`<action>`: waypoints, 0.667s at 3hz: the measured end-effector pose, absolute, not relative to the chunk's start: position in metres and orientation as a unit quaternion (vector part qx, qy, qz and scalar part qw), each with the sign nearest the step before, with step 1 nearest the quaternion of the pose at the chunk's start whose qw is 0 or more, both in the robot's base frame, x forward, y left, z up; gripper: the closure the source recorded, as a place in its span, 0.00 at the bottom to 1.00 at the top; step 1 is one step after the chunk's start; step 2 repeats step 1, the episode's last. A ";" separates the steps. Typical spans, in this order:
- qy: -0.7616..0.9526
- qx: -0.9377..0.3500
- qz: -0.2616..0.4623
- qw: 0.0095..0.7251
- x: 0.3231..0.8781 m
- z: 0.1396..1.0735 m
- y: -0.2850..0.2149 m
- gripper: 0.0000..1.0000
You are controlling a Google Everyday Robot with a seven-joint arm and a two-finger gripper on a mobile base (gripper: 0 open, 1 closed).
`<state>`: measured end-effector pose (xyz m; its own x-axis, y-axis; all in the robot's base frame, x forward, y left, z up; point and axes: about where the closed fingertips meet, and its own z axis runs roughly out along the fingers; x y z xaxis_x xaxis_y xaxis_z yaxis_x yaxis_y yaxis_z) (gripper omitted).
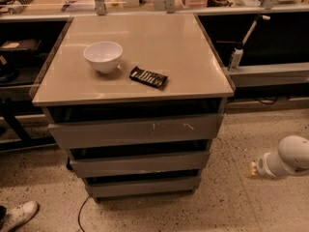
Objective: Close middle drawer
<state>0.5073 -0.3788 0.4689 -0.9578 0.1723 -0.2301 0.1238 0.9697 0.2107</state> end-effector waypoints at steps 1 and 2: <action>0.984 0.090 0.095 0.120 0.503 0.468 -0.383 0.81; 0.984 0.090 0.095 0.120 0.503 0.468 -0.383 0.81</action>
Offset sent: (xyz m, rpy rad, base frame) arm 0.0000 0.0000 0.0000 0.0000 0.0000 0.0000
